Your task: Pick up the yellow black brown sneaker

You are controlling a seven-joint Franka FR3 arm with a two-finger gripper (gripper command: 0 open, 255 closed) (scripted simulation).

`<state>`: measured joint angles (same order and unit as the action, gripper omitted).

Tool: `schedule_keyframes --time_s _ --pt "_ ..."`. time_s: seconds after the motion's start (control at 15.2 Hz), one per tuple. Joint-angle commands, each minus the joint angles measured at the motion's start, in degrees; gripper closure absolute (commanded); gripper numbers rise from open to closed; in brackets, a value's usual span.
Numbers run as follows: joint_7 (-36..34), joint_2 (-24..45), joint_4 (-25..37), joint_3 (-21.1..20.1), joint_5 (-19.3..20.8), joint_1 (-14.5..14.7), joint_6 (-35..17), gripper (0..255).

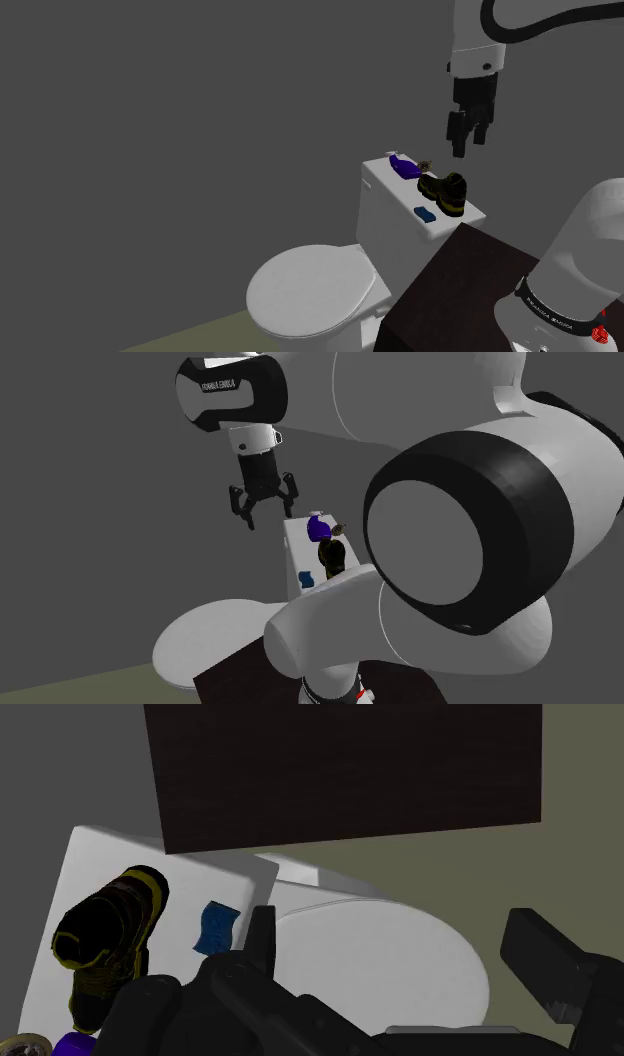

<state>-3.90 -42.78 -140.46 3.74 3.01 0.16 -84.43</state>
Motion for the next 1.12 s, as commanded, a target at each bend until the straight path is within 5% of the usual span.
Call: schedule_keyframes --time_s 0.0,1.06 --pt "0.0 0.0 0.0 0.0 0.0 0.0 0.0 0" --pt "1.4 25.5 -0.2 10.1 9.3 -8.1 -24.6 0"
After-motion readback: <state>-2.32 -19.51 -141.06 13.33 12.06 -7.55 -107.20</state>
